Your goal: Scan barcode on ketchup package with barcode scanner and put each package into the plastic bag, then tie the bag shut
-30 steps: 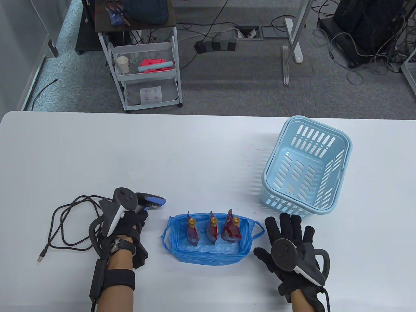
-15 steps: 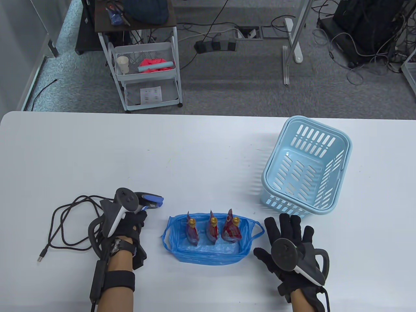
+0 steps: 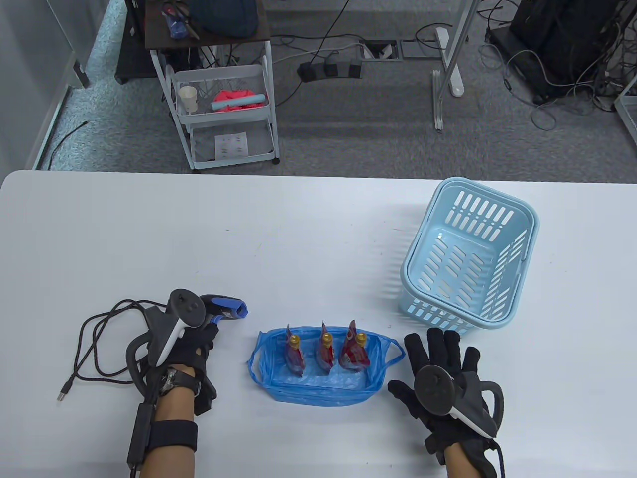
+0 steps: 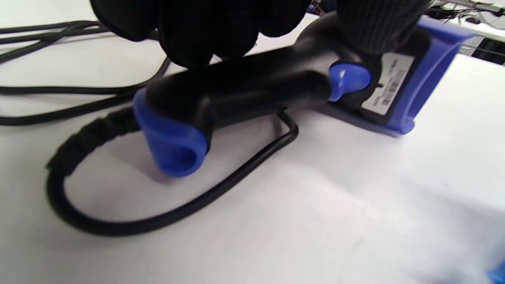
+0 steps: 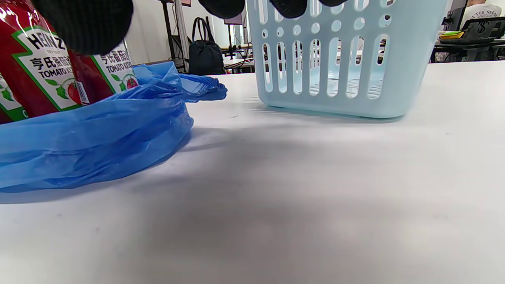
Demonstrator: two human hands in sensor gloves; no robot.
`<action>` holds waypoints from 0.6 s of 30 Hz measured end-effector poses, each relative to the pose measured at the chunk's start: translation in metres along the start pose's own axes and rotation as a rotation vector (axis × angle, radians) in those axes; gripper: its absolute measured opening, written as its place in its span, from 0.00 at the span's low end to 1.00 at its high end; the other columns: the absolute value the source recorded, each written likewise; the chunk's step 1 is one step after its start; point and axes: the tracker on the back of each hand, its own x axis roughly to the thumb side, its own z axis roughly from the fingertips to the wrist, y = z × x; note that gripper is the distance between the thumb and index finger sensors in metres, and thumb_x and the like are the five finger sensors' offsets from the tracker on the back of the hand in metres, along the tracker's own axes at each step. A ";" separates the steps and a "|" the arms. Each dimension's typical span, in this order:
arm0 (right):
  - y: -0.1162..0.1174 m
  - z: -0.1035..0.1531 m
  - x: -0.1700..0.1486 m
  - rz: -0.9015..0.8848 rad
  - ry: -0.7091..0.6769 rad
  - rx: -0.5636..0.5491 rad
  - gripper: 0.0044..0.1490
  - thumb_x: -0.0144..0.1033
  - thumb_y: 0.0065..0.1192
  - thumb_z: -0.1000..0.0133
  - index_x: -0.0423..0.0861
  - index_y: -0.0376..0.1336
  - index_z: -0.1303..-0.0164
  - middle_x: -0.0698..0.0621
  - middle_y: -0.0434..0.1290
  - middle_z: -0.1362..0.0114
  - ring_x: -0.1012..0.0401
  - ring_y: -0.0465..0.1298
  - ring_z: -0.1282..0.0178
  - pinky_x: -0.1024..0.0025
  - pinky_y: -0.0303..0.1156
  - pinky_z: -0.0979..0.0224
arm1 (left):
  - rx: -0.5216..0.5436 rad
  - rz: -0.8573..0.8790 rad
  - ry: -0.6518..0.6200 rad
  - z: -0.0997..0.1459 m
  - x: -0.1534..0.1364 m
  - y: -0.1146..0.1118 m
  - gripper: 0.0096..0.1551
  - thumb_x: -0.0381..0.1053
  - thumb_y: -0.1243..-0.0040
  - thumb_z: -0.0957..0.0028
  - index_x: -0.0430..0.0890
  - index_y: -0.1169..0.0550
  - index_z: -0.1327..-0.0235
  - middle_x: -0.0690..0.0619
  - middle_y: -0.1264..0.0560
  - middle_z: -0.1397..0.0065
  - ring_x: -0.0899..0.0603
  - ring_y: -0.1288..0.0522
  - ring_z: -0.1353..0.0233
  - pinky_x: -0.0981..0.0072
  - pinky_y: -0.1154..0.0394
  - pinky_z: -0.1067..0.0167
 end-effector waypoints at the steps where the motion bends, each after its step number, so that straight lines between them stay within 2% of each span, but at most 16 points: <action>1: 0.000 0.000 0.000 -0.001 0.001 0.000 0.58 0.66 0.56 0.44 0.49 0.40 0.12 0.35 0.39 0.11 0.36 0.37 0.13 0.27 0.32 0.21 | 0.015 0.003 -0.019 0.002 0.002 0.003 0.46 0.67 0.44 0.50 0.47 0.35 0.21 0.44 0.33 0.23 0.32 0.26 0.28 0.41 0.29 0.32; 6: 0.000 0.000 -0.001 -0.007 0.004 -0.005 0.58 0.66 0.56 0.45 0.48 0.41 0.12 0.34 0.39 0.11 0.36 0.37 0.13 0.27 0.32 0.21 | 0.109 -0.001 -0.127 0.017 0.018 0.013 0.44 0.67 0.43 0.50 0.47 0.33 0.22 0.45 0.30 0.25 0.34 0.23 0.33 0.43 0.27 0.35; 10: 0.000 0.000 -0.001 -0.009 0.004 -0.003 0.58 0.66 0.56 0.44 0.49 0.41 0.12 0.35 0.39 0.11 0.36 0.37 0.13 0.27 0.32 0.21 | 0.139 -0.046 -0.224 0.031 0.034 0.009 0.41 0.66 0.42 0.51 0.48 0.28 0.26 0.47 0.26 0.29 0.37 0.19 0.38 0.47 0.24 0.40; 18: 0.000 0.000 -0.001 -0.015 -0.001 0.003 0.57 0.65 0.56 0.44 0.48 0.41 0.12 0.35 0.39 0.11 0.36 0.38 0.13 0.27 0.32 0.21 | 0.046 -0.062 -0.316 0.041 0.047 -0.024 0.37 0.62 0.39 0.51 0.49 0.26 0.28 0.48 0.24 0.31 0.38 0.18 0.41 0.48 0.22 0.42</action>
